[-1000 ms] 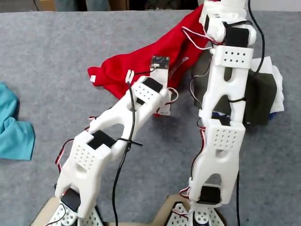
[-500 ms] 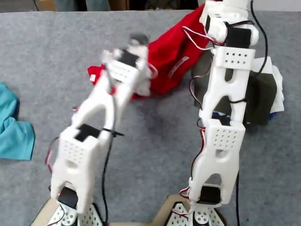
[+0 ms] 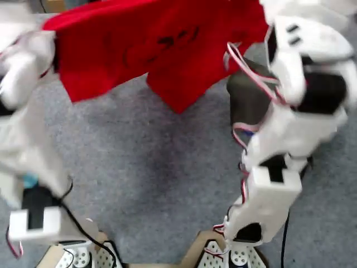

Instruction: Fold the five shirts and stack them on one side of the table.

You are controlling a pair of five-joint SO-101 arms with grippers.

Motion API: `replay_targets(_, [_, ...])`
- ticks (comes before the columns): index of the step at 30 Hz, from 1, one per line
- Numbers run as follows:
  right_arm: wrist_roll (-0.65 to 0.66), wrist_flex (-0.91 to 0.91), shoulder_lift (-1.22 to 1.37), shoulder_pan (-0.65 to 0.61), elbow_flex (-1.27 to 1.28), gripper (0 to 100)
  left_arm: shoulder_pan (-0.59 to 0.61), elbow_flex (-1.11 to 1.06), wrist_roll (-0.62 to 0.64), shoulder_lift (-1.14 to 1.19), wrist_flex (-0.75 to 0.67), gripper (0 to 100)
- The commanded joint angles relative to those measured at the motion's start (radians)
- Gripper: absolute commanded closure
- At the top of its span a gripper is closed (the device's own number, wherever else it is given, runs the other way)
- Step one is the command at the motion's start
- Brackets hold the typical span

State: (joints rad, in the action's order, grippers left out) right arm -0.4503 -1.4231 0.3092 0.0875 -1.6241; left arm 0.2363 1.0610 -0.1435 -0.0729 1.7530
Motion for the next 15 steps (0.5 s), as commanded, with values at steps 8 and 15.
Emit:
replay_targets(8, [0.081,0.017,-0.435,-0.157,-0.025,98.5,0.148,-0.051,-0.032,-0.5,0.008,97])
replay_targets(15, [0.094,0.025,-0.55,-0.169,0.282,98.5,0.139,-0.57,-0.035,-0.72,-0.04,97])
